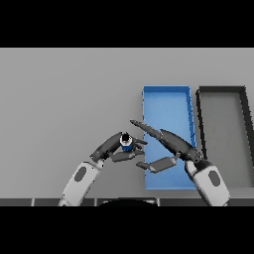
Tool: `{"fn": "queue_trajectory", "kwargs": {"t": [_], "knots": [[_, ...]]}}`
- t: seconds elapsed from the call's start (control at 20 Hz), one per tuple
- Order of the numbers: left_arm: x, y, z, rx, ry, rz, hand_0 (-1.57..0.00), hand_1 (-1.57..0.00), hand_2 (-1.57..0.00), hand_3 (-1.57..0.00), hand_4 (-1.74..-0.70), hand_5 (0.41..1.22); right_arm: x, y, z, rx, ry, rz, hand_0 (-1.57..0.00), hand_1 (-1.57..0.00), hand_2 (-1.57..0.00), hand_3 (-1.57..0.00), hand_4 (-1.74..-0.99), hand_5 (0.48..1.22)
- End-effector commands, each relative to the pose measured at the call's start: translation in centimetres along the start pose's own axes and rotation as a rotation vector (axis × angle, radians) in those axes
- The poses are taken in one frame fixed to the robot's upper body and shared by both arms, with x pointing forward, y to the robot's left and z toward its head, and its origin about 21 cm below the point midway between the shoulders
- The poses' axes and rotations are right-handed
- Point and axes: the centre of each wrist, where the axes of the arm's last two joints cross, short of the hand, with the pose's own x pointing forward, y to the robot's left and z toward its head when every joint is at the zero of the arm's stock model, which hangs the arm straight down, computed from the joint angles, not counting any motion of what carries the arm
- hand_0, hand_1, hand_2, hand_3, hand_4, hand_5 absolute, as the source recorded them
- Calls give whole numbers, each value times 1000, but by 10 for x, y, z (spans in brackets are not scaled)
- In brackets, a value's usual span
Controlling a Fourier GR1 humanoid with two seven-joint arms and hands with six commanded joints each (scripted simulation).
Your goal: Pick up the blue pipe and place it into the blue bin.
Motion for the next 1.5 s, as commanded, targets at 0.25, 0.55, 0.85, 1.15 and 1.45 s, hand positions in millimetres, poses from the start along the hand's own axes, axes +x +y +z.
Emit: {"fn": "queue_trajectory", "kwargs": {"t": [0.25,0.55,0.85,1.15,1.45], "knots": [[-3,1,-3,-28,-10,34,-1571,-1571,-1571,-1571,-1467,1221,15,6,-40,120,-17,33,-3,-10,-59,1,-1232,545],[-1,3,-1,-17,-4,4,-1571,-1571,-1571,-1571,-1467,1221,22,5,-74,189,11,64,-34,-55,-110,-7,-1192,507],[-3,0,1,-25,56,-20,-1571,-1571,-1571,-1571,-1622,1221,22,15,-92,251,-6,64,-876,-877,-910,-762,-1467,518],[-6,3,1,-23,8,66,-1571,-1571,-1571,-1490,-1707,1221,15,22,-96,258,-38,-11,-1389,-1389,-1398,-1250,-1648,929],[-2,2,2,-20,11,51,-1571,-1571,-1571,-1428,-1730,1221,13,29,-94,256,-94,-6,-1523,-1523,-1526,-1484,-1716,1144]]}}
